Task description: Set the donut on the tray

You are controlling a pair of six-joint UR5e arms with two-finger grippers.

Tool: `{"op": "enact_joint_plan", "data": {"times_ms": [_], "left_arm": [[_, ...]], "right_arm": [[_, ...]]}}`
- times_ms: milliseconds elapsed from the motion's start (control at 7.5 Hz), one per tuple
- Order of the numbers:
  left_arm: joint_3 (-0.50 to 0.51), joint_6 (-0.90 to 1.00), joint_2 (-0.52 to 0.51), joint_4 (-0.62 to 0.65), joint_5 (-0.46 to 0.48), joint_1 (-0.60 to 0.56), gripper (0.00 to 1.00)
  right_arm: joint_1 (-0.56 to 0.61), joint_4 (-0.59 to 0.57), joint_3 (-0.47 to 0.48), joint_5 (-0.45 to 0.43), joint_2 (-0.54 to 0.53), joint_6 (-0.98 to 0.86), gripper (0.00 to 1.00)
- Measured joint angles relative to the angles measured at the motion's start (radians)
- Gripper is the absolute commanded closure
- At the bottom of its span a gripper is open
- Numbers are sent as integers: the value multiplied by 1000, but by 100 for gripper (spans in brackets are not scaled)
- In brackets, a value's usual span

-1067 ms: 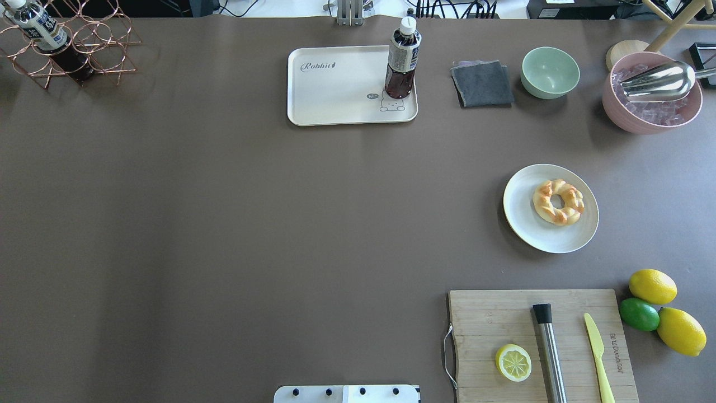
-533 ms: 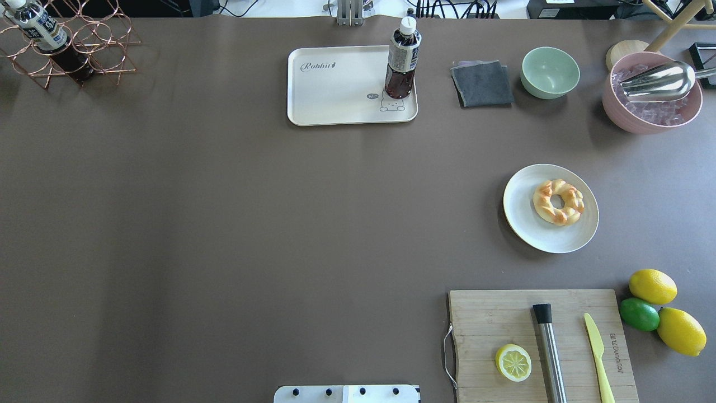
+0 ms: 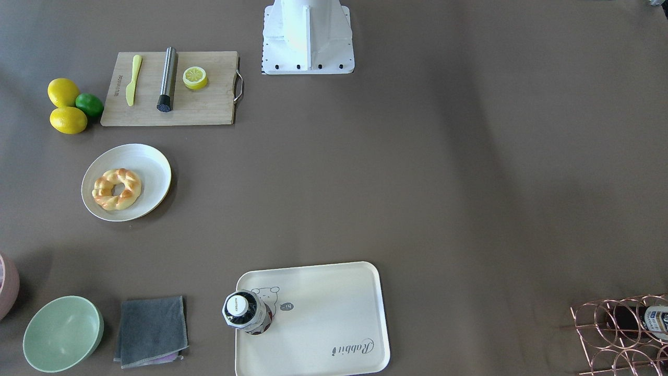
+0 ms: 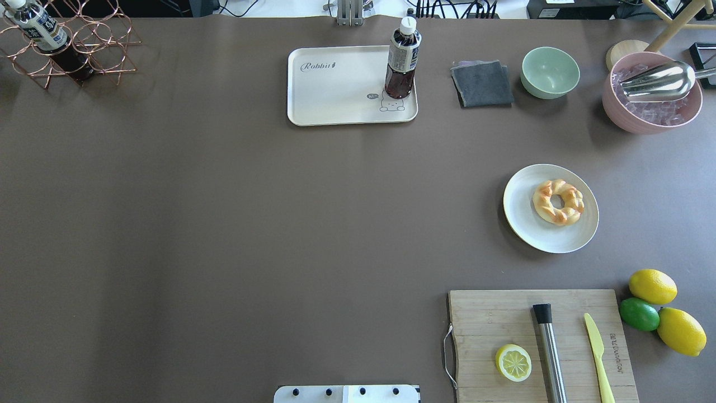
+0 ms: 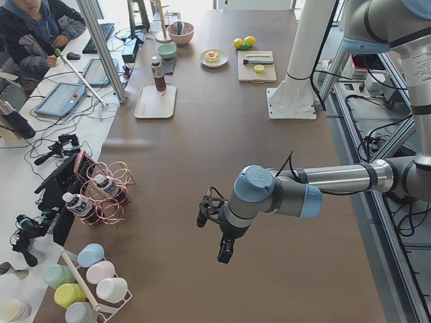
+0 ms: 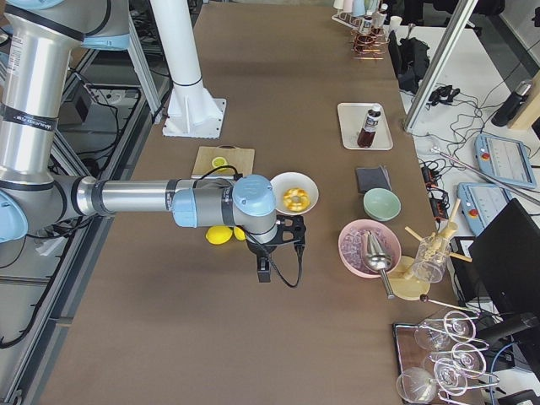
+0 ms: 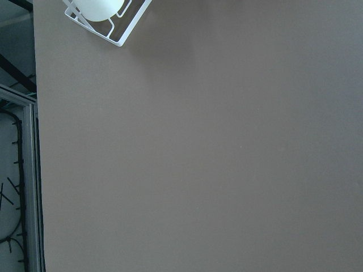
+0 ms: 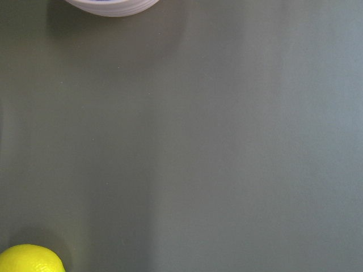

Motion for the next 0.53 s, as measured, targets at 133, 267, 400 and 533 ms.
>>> {"op": "enact_joint_plan", "data": {"times_ms": [133, 267, 400, 533], "left_arm": [[1, 1, 1, 0, -2, 0, 3], [1, 2, 1, -1, -3, 0, 3], [1, 3, 1, -2, -4, 0, 3], [1, 4, 1, -6, -5, 0, 3]], "right_arm": [[-28, 0, 0, -1, 5, 1, 0], [-60, 2, -1, -4, 9, 8, 0], [-105, 26, -4, -7, 12, 50, 0], [-158, 108, -20, -14, 12, 128, 2]]}}
